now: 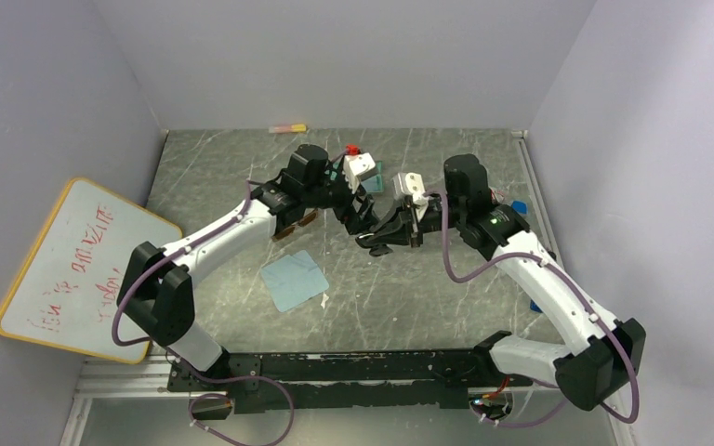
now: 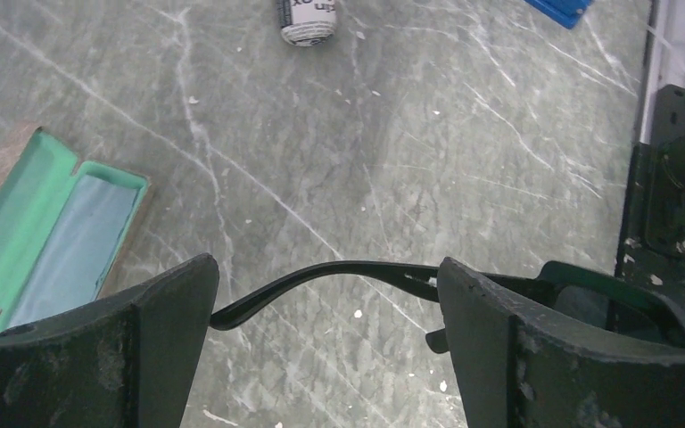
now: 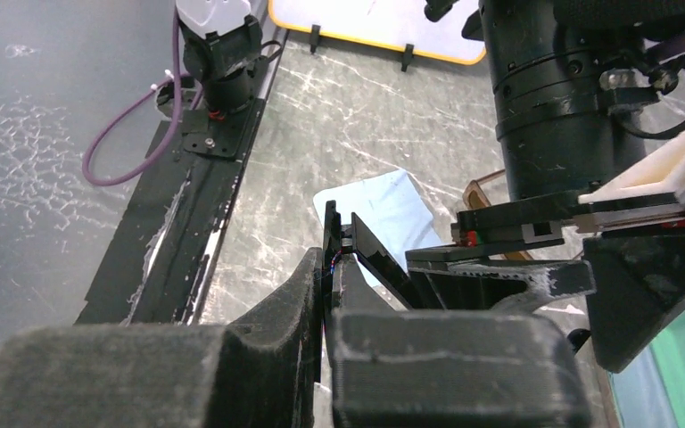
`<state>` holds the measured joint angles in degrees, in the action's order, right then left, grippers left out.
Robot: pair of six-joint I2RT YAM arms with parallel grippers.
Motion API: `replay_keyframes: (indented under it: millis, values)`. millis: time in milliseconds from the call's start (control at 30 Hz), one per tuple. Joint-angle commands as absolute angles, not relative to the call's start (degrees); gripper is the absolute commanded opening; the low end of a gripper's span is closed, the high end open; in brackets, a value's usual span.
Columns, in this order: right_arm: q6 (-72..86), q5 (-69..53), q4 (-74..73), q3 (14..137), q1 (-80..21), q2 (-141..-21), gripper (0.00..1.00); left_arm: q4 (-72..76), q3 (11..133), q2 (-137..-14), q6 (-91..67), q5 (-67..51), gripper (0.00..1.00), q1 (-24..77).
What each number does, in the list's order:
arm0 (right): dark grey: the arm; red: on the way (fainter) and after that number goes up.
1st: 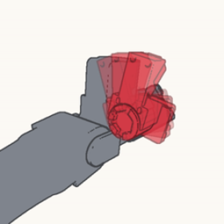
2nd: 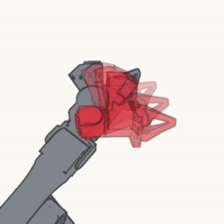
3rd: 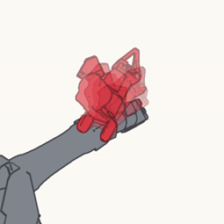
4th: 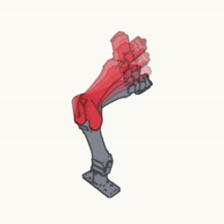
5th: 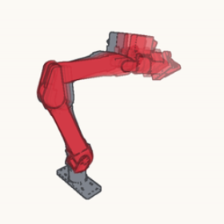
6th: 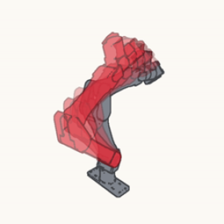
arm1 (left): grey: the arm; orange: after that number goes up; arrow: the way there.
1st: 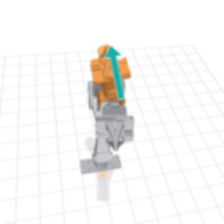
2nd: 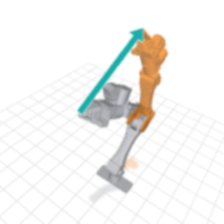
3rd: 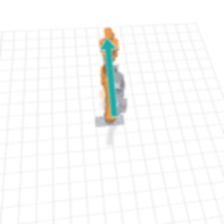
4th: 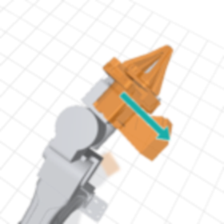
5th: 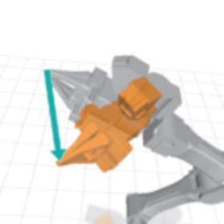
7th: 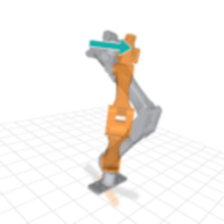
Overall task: Organize the sunglasses
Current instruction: Fold the sunglasses.
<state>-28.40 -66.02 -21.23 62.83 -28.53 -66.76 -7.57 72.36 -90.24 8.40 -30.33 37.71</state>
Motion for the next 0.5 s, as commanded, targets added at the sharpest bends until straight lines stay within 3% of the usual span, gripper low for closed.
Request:
replay_keyframes:
  millis: [0,467]
  values:
    - [-29.48,-64.74,-16.26,64.09,-28.21,-63.11,0.00,-8.47,73.33,-88.73,10.19,-39.29,0.97,37.87]
    - [-25.92,-55.95,-8.41,61.30,-28.29,-62.04,0.00,-12.54,73.82,-87.98,14.80,-51.25,0.97,38.25]
